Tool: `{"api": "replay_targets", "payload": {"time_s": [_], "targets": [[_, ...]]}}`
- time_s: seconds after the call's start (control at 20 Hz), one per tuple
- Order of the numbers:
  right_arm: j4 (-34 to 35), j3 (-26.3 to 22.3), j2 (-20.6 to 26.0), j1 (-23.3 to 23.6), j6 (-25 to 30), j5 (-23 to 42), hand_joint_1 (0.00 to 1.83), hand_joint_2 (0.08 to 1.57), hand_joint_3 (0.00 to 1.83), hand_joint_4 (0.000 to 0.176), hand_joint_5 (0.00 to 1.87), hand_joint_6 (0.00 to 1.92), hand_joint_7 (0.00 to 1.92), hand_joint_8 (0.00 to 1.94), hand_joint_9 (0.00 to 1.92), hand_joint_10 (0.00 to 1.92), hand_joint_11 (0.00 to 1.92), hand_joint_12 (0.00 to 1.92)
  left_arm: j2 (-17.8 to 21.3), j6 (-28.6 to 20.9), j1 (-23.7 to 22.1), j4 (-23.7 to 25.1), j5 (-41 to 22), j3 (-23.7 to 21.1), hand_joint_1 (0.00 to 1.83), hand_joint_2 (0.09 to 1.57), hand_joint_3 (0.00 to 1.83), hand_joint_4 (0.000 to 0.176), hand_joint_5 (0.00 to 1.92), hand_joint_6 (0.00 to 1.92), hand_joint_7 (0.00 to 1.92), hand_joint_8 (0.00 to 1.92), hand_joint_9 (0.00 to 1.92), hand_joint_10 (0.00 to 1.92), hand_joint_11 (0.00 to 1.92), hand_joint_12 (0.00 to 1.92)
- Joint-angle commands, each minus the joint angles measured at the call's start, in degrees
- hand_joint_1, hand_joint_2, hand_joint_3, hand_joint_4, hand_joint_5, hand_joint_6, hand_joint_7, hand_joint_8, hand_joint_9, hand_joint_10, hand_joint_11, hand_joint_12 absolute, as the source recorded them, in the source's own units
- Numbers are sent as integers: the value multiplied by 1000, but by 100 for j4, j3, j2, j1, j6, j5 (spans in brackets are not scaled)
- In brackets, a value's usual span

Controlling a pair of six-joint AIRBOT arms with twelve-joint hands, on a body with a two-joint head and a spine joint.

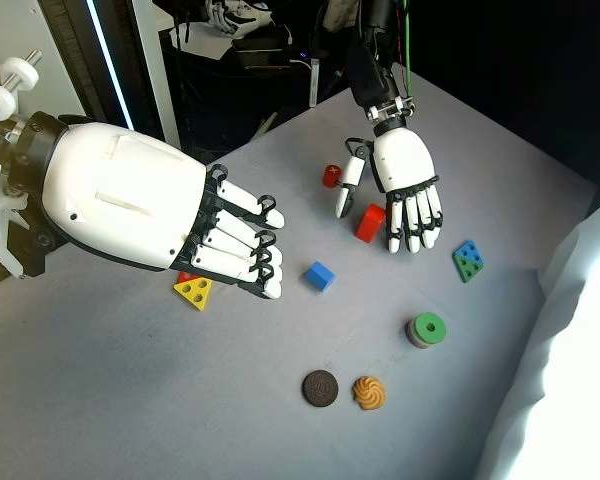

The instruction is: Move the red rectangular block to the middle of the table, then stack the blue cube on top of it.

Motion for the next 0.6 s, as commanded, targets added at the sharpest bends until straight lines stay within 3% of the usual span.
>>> {"api": "replay_targets", "payload": {"time_s": [0.0, 0.15, 0.4, 0.5, 0.55], "targets": [[79, -4, 64, 67, 30, 462, 462, 1255, 0, 0, 280, 0, 281, 0, 212, 0, 0, 429, 12, 6, 9, 171, -560, 17, 396, 1070, 4, 0, 529, 2, 177, 2, 19, 5, 0, 658], [79, -4, 64, 66, 30, 462, 493, 1247, 0, 0, 282, 2, 280, 0, 211, 0, 0, 414, -5, 7, 8, 171, -573, 0, 593, 1057, 0, 0, 578, 6, 236, 3, 42, 7, 0, 974], [79, -4, 64, 66, 30, 462, 534, 1225, 0, 0, 299, 3, 295, 1, 223, 4, 0, 444, -7, 8, -6, 141, -615, -10, 826, 992, 0, 1, 752, 23, 363, 12, 120, 21, 0, 1118], [79, -4, 64, 66, 30, 462, 547, 1221, 0, 0, 300, 3, 295, 1, 221, 2, 0, 418, -7, 24, -21, 140, -615, -11, 840, 1009, 1, 29, 806, 16, 493, 21, 220, 39, 0, 1213], [79, -4, 64, 66, 30, 462, 548, 1217, 0, 0, 299, 2, 296, 1, 220, 2, 0, 414, -7, 25, -24, 137, -615, -11, 845, 1023, 3, 25, 816, 11, 519, 15, 236, 35, 0, 1242]]}}
